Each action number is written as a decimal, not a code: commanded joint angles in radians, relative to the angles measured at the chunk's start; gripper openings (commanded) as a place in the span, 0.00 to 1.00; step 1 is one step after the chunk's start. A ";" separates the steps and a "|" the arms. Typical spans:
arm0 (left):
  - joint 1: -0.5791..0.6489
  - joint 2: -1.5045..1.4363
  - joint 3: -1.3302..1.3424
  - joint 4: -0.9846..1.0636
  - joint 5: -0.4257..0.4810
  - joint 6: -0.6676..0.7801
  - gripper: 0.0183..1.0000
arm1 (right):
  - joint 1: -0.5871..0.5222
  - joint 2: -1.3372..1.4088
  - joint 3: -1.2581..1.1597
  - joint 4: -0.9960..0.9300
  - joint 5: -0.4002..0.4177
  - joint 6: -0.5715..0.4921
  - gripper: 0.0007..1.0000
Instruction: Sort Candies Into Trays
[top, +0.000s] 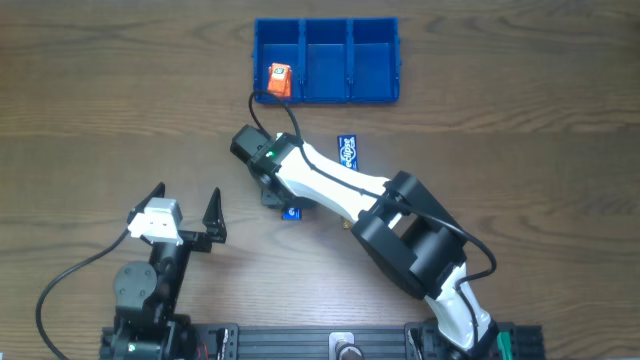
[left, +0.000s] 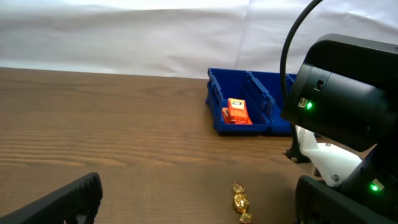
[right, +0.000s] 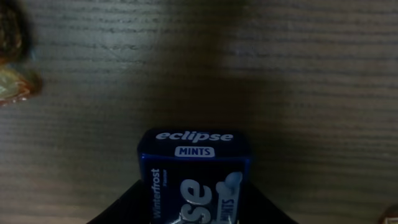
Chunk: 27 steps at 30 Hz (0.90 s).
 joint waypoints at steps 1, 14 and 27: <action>0.004 -0.006 -0.019 -0.034 0.015 0.006 1.00 | 0.000 0.017 0.019 -0.011 0.018 -0.012 0.20; 0.004 -0.006 -0.019 -0.034 0.015 0.006 1.00 | -0.274 -0.057 0.647 -0.283 0.314 -0.396 0.16; 0.004 -0.006 -0.019 -0.034 0.015 0.006 1.00 | -0.370 0.161 0.699 0.113 0.339 -0.549 0.16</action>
